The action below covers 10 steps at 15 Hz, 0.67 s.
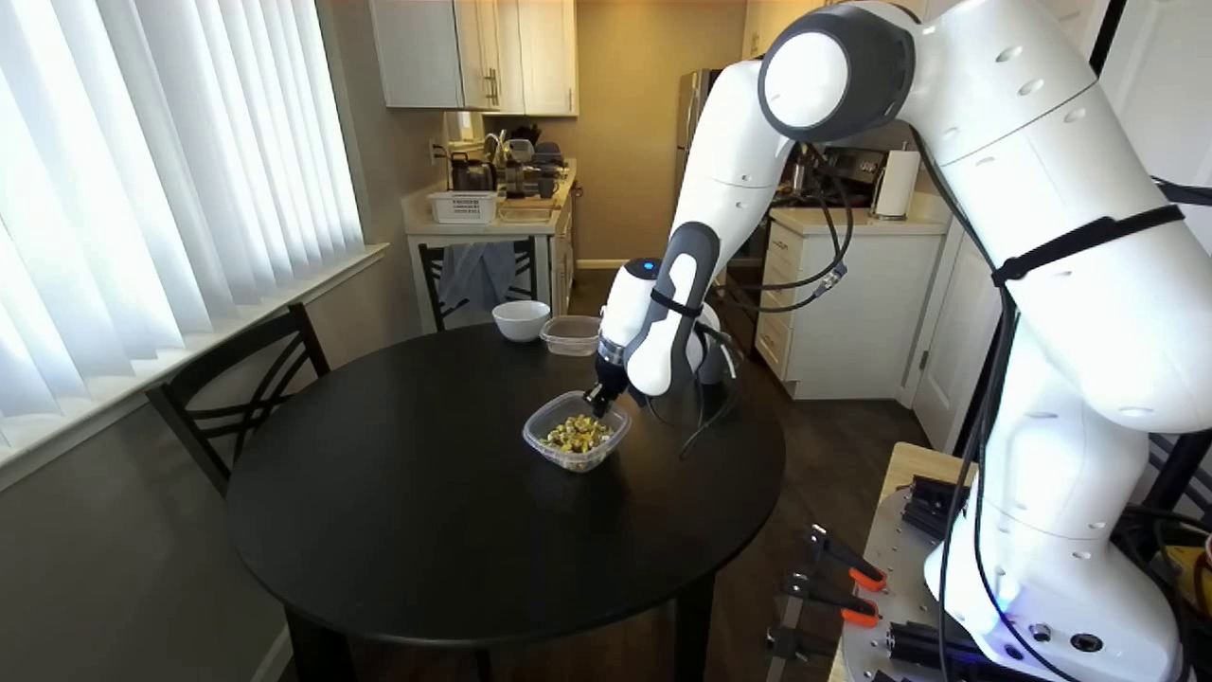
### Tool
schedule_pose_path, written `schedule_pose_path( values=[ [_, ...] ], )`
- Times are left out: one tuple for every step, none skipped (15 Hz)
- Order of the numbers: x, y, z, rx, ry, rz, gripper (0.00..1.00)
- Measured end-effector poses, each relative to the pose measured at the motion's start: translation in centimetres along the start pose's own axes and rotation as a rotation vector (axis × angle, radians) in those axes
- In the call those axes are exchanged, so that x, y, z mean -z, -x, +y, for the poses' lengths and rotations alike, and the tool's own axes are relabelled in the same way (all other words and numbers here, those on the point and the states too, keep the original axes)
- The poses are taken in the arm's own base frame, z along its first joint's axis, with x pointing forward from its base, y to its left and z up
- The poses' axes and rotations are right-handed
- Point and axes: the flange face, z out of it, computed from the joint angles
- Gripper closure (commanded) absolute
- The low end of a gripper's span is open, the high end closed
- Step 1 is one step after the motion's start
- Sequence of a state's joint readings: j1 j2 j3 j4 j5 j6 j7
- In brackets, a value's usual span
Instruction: Pour out the contents from the bowl
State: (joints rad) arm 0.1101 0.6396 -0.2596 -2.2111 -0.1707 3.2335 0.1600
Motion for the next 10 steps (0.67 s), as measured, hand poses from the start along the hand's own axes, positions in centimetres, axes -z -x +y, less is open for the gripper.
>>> schedule_pose_path(
  values=[
    [0.9, -0.3, 0.3, -0.008, 0.018, 0.011, 0.97],
    [1.9, -0.7, 0.7, -0.011, 0.046, 0.025, 1.0],
    [2.9, -1.2, 1.2, -0.014, 0.079, 0.037, 1.0],
    [3.9, -1.9, 1.8, -0.017, 0.115, 0.051, 0.99],
    [4.8, -2.6, 2.4, -0.017, 0.154, 0.064, 0.99],
    [5.4, -3.3, 2.8, -0.016, 0.192, 0.071, 0.99],
    [6.1, -4.0, 3.1, -0.013, 0.234, 0.075, 0.99],
    [6.7, -4.7, 3.1, -0.013, 0.277, 0.077, 0.99],
    [7.3, -5.4, 2.8, -0.014, 0.321, 0.078, 0.99],
    [8.0, -6.0, 2.1, -0.016, 0.366, 0.08, 0.99]
  ],
)
